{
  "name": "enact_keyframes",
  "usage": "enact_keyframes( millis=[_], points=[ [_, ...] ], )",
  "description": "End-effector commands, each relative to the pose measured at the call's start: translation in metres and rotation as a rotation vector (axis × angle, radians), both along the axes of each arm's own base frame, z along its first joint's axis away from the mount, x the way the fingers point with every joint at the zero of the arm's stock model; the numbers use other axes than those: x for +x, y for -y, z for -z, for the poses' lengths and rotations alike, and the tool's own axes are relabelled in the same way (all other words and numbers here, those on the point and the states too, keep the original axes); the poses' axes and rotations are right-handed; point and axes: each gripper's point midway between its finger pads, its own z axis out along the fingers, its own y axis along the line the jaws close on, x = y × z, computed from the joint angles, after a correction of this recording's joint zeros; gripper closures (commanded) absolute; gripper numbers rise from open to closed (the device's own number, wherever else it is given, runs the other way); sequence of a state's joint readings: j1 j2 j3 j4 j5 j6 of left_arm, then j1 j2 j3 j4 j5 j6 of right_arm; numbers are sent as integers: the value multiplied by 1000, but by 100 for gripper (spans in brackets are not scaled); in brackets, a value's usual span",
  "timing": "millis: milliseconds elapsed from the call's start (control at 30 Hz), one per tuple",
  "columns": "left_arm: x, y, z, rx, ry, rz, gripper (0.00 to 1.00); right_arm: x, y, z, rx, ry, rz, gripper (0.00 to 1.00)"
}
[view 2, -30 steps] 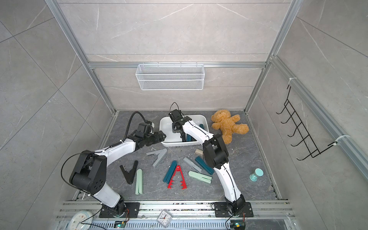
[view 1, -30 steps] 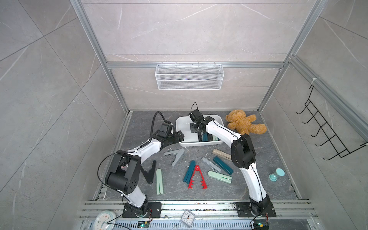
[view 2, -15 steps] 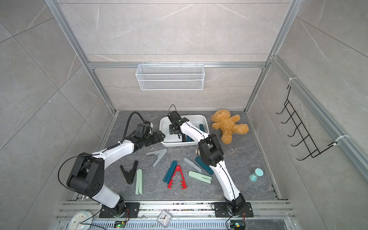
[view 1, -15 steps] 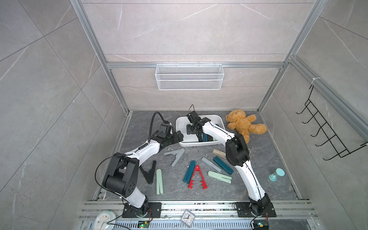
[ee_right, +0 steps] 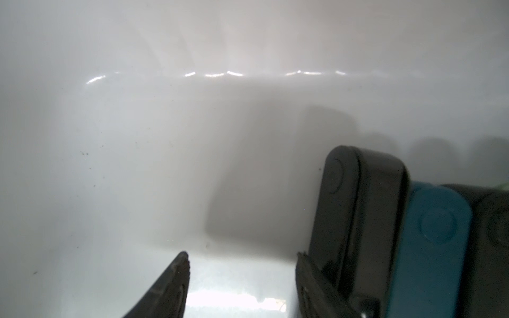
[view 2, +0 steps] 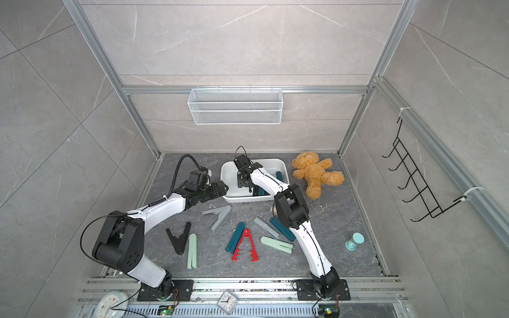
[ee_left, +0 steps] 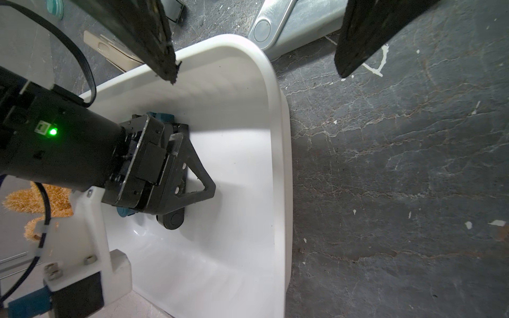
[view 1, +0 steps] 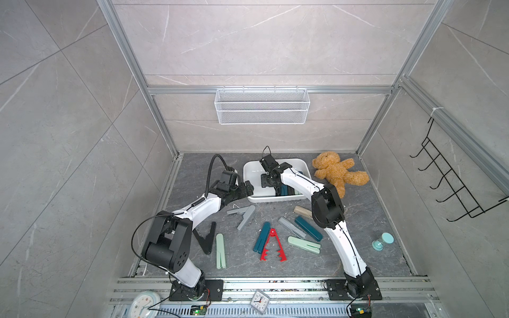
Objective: Put the pruning pliers into the storage box
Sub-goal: Place the pruning pliers in the storage box.
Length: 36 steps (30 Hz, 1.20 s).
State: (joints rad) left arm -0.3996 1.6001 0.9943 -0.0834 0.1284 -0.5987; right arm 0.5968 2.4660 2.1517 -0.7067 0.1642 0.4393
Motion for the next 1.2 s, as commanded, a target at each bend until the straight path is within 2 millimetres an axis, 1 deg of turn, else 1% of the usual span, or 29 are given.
enact_keyframes(
  millis=[0,100,200,267,400,567,800,933,1000,1167],
  points=[
    [1,-1,-16,0,47,-1,8,-6,10,-4,-15,-13,32,37],
    [1,-1,-17,0,50,-3,8,-8,6,-11,17,1,18,37],
    [1,-4,-18,9,58,-6,8,-8,3,-22,46,24,10,37],
    [0,-4,-18,15,61,-5,8,-8,1,-33,68,48,5,37],
    [-2,-5,-19,33,71,-1,8,-9,-1,-59,121,114,-8,36],
    [-8,1,-21,76,91,26,8,-16,4,-82,148,179,-37,33],
    [-15,7,-22,127,109,43,8,-36,21,-108,180,300,-62,26],
    [-19,11,-24,146,124,56,8,-49,33,-116,173,342,-74,24],
    [-21,17,-27,158,142,79,8,-55,42,-118,156,359,-65,23],
    [-30,39,-32,210,193,181,8,-72,60,-120,149,392,-58,22]
  ],
)
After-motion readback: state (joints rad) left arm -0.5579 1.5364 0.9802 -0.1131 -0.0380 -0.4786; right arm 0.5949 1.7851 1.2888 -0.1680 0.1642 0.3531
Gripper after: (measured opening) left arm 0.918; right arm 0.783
